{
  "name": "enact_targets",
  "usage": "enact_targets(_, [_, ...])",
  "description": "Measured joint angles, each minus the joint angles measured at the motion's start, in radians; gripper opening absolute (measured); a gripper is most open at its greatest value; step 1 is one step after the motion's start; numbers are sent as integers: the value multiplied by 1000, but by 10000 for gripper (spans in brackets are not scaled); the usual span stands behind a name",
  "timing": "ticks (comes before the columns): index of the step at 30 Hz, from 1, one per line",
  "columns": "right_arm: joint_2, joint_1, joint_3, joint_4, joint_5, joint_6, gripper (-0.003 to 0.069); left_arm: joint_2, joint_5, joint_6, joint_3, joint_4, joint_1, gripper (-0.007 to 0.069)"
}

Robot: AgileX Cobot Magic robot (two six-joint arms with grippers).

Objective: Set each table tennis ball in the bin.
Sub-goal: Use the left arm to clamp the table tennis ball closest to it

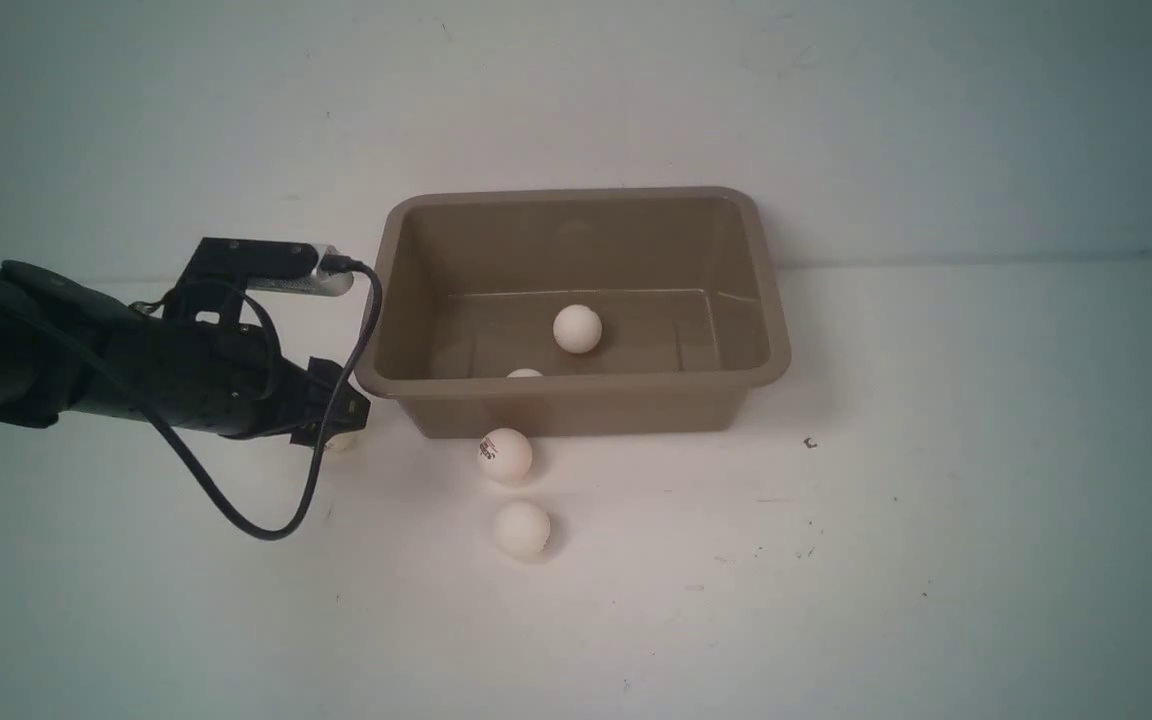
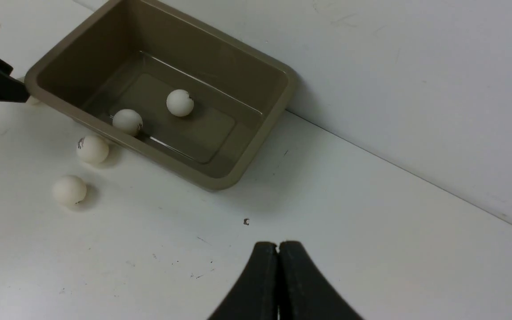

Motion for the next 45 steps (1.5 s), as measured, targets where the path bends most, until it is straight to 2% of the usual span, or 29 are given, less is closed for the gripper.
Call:
enact_targets(6, [0, 0, 0, 0, 0, 0, -16, 10, -34, 10, -2, 0, -2, 503])
enact_targets(28, [0, 0, 0, 26, 0, 0, -16, 116, -53, 32, -84, -7, -3, 502])
enact_targets(40, [0, 0, 0, 29, 0, 0, -16, 128, -14, 32, -91, -8, -3, 389])
enact_targets(45, [0, 0, 0, 33, 0, 0, -16, 140, 12, 32, -91, -1, -3, 384])
